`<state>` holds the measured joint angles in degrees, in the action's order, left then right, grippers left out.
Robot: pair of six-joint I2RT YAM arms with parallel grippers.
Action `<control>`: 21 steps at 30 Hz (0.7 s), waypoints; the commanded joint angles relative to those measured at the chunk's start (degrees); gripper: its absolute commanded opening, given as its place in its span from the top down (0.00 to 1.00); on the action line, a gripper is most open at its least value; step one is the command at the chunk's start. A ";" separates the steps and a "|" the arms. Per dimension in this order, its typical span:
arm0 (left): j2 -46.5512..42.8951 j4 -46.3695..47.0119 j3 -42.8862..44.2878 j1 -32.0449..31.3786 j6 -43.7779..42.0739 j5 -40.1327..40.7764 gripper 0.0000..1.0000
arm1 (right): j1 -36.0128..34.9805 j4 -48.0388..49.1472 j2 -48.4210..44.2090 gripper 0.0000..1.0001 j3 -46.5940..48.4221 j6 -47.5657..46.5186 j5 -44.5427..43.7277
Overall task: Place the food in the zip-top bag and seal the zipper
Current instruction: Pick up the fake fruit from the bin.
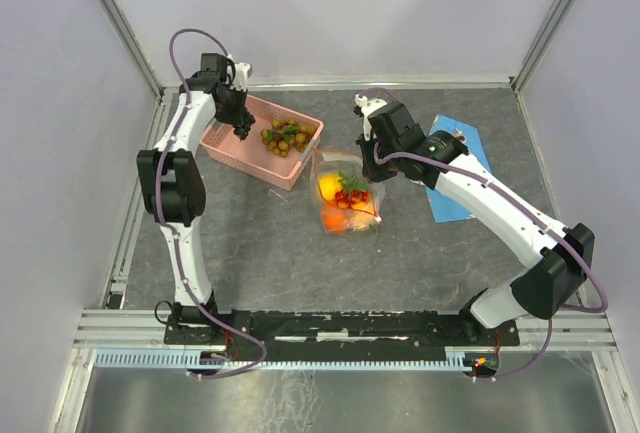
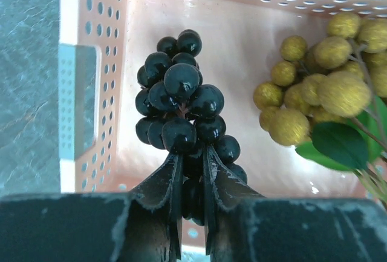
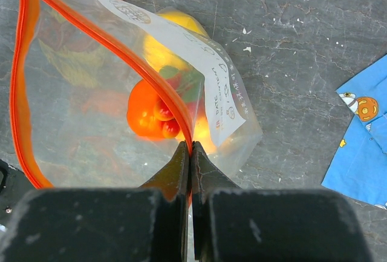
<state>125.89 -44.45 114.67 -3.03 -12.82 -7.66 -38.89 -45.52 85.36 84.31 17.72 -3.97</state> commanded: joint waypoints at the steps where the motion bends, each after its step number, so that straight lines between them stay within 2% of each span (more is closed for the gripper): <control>1: -8.78 -0.29 -2.23 -0.05 7.11 0.57 0.97 | 0.10 2.56 -2.16 0.98 2.46 0.28 -0.91; 12: -29.97 1.17 -15.56 -0.14 23.17 -1.07 0.97 | 0.04 4.81 -2.60 0.98 2.34 1.44 1.65; 21: -46.08 2.27 -22.91 -0.48 30.69 -10.43 0.97 | -0.43 7.17 -2.80 0.98 1.99 2.09 3.55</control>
<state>85.71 -44.49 93.03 -3.11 11.35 -11.29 -38.94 -42.57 84.71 84.31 18.76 -1.76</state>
